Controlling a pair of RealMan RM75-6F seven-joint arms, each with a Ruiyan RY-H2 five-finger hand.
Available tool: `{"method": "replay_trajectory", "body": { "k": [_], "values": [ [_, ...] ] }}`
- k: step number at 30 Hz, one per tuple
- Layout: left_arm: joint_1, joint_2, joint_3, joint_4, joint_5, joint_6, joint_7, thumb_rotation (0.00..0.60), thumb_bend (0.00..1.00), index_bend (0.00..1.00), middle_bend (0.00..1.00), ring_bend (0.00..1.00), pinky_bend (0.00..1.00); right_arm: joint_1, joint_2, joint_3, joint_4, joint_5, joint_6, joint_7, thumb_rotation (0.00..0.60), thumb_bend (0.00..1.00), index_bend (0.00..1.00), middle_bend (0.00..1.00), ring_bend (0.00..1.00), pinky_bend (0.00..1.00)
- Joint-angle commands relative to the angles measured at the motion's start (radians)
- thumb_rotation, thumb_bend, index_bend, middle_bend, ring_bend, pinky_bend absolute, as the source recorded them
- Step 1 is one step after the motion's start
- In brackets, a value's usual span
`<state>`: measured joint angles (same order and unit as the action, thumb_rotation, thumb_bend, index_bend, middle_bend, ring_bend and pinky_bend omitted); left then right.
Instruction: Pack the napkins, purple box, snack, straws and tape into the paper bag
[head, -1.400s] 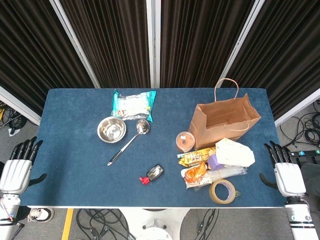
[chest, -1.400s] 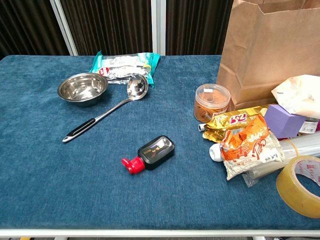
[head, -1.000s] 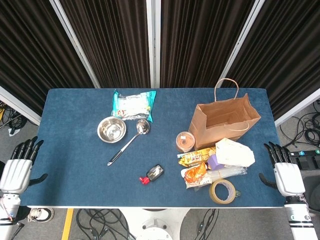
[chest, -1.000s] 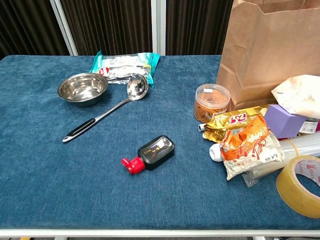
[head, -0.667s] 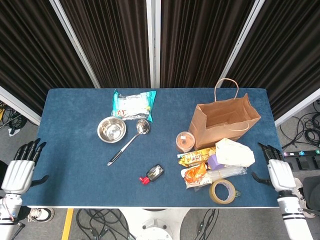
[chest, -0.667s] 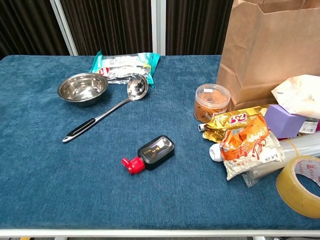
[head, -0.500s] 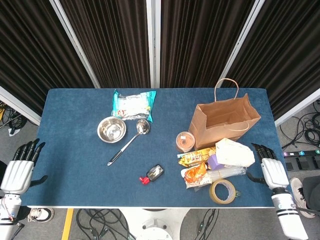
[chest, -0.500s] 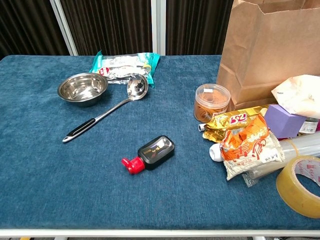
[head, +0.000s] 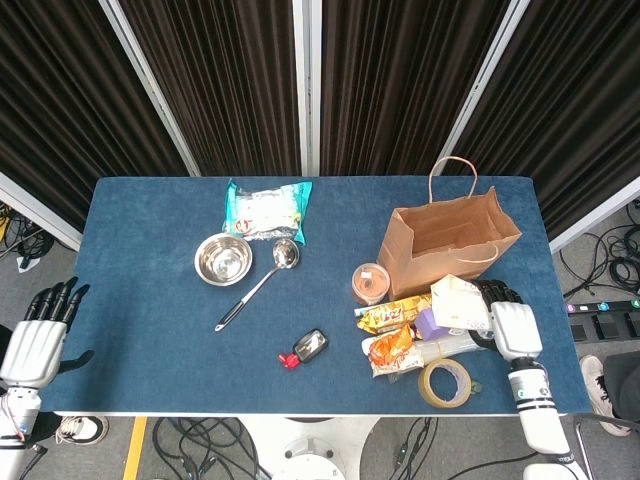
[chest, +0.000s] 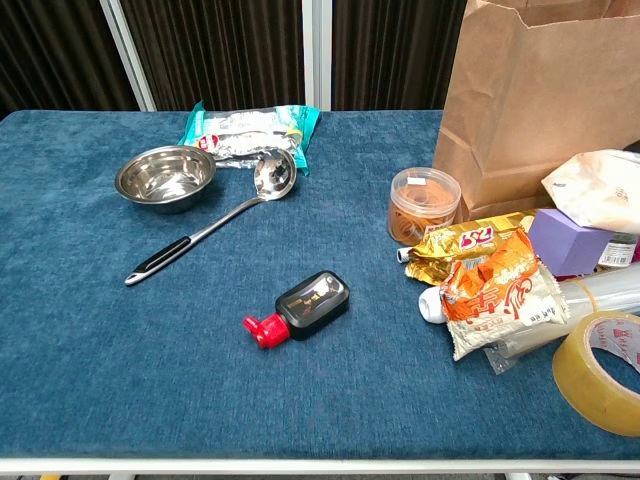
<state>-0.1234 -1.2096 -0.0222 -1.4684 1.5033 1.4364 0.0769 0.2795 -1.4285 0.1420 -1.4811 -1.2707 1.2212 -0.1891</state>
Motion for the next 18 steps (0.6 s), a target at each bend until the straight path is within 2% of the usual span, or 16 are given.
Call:
{"method": "replay_trajectory", "body": {
  "k": [1,7,13,18],
  "values": [
    [-0.001,-0.004,0.003,0.003,0.001,-0.003,0.002,0.600,0.13,0.06,0.00,0.00,0.12,0.006,-0.018,0.005,0.019,0.005,0.007,-0.004,0.600,0.24,0.29,0.25,0.20,0.31],
    [-0.004,-0.009,0.004,0.000,0.009,-0.001,0.008,0.600,0.13,0.06,0.00,0.00,0.12,-0.003,-0.035,0.008,0.036,-0.004,0.044,0.008,0.600,0.34,0.48,0.38,0.32,0.44],
    [-0.005,-0.003,0.005,-0.017,0.019,0.006,0.011,0.600,0.13,0.06,0.00,0.00,0.12,-0.034,-0.006,0.001,0.000,-0.052,0.120,0.033,0.600,0.40,0.54,0.42,0.36,0.48],
    [-0.005,0.002,0.008,-0.038,0.036,0.018,0.016,0.600,0.12,0.06,0.00,0.00,0.12,-0.097,0.079,-0.034,-0.110,-0.171,0.265,0.045,0.600,0.41,0.54,0.42,0.36,0.48]
  ]
}}
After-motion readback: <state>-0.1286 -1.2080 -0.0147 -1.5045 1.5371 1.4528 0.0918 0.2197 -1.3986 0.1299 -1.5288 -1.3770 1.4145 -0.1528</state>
